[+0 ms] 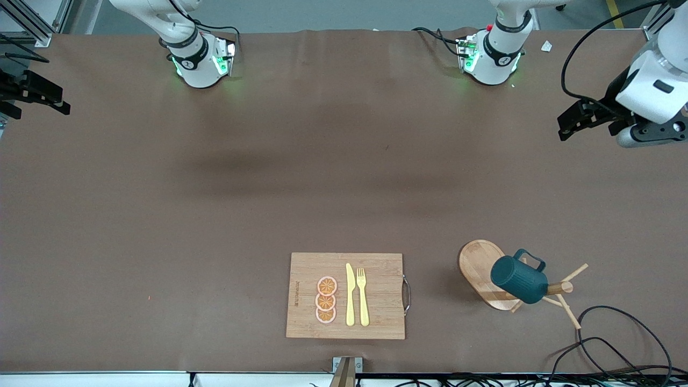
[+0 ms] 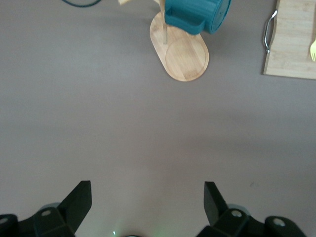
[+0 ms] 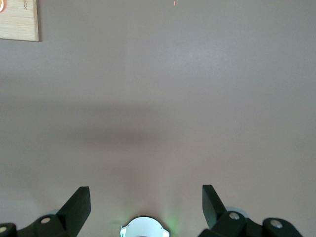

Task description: Pass cup and hang on rack

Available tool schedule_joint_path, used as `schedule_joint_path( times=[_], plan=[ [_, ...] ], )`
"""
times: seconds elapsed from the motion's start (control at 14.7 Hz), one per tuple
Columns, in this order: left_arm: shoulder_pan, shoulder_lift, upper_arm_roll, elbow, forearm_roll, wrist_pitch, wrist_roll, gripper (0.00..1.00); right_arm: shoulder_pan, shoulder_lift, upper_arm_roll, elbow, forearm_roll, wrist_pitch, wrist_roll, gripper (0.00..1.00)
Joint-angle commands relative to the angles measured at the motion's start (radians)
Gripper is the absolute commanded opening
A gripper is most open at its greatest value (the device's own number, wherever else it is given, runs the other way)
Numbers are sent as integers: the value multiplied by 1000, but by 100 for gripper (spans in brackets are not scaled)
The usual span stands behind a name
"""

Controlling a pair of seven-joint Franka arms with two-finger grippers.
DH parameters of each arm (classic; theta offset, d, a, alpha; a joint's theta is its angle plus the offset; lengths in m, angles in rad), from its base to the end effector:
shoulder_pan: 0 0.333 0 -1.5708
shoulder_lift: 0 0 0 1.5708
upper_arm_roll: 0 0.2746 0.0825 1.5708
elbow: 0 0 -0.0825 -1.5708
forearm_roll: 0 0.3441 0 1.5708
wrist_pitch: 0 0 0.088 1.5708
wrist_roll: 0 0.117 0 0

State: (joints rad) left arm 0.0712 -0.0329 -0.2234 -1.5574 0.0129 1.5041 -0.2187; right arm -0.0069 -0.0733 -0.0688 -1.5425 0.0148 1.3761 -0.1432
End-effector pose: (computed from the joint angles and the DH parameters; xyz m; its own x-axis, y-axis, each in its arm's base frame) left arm 0.4933 -0.0759 0.5893 0.9976 0.0676 -0.0163 0.0671 -0.9974 -0.0243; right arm 0.4716 -0.0351 0.6051 0.9935 0.0712 -0.0893 0.0685 -0.9971 -0.0328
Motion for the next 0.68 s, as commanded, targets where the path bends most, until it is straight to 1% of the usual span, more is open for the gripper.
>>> schedule_joint_path(
  times=[0.0,0.41,0.61],
  plan=[
    [9,-68,4,-61,-22,-4,25,100,-7,-25,1,-19,-2,0,14,100],
    [10,-70,-1,-66,-22,-5,64,100,-8,-25,0,-19,1,0,17,100],
    [13,-67,6,-58,-22,-16,93,100,-7,-25,0,-19,4,-2,60,100]
  ],
)
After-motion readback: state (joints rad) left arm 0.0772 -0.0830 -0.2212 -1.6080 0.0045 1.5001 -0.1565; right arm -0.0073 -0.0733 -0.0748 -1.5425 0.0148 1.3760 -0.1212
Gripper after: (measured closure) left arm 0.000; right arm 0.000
